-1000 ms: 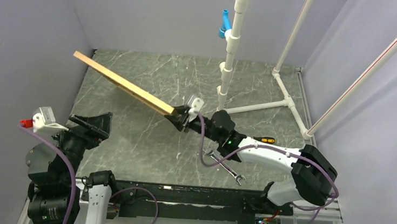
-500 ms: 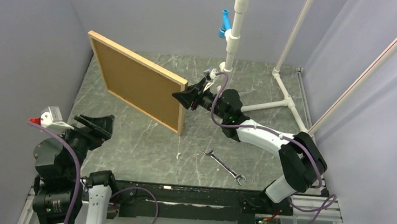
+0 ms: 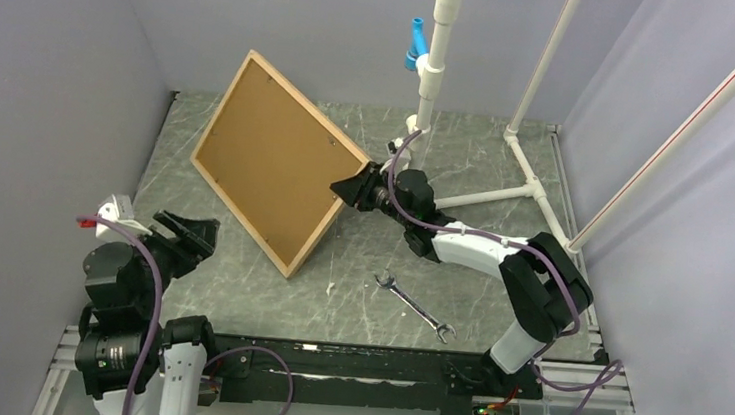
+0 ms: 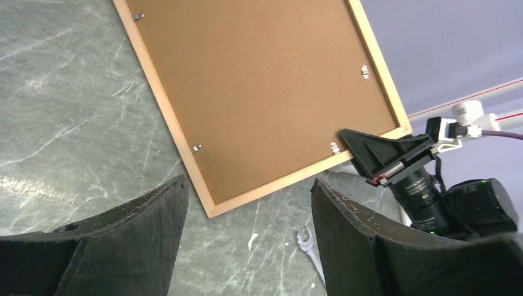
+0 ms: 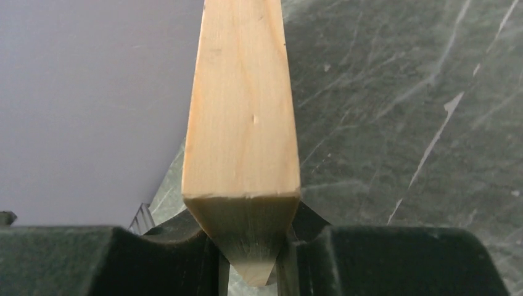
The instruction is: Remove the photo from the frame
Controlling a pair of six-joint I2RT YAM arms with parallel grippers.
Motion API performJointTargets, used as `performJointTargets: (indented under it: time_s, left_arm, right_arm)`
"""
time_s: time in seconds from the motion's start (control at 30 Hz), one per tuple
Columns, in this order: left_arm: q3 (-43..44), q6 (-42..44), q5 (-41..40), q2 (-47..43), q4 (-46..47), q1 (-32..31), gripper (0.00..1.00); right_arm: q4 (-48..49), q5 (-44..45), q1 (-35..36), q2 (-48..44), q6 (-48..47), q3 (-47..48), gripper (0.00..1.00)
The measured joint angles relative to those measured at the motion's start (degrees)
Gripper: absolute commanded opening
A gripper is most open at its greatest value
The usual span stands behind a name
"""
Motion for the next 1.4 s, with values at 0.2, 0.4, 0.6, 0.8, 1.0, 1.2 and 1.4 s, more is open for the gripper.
performJointTargets:
  time_s: [0.2,0.4,0.6,0.8,1.0,1.2,1.4]
  left_arm:
    - [-3.17,2.99,0.02,1.55,0.70,0.00,0.75]
    - [-3.17,6.56,1.88,10.78,4.57,0.00,0.75]
    - [-2.54,7.89,4.44,19.47,9.97,0.00,0.74]
    - [0.98,8.81,7.63,29.27,17.18,0.00,0.72]
    - [3.63,12.37,8.85,40.09,21.20,0.00,0.68]
    - [-0.55,19.45,7.76,44.41,25.33,0.00,0.66]
    - [-5.77,23.06,8.00,43.45,27.21,0.26,0.65]
  right_arm:
    - [0.15,3.30,0.63,0.26,5.01,-2.14,0.00]
    - [2.54,5.77,1.60,1.62,10.27,-4.28,0.00]
    - [3.98,10.47,3.85,1.66,17.49,-8.22,0.00]
    - [3.89,22.34,9.51,-5.46,27.56,-19.10,0.00]
    - [0.63,28.92,12.81,-6.99,30.95,-19.69,0.00]
    - [-0.50,29.90,12.90,-2.29,34.27,-15.85,0.00]
    - [-2.45,33.86,16.17,0.81,36.61,-12.59,0.00]
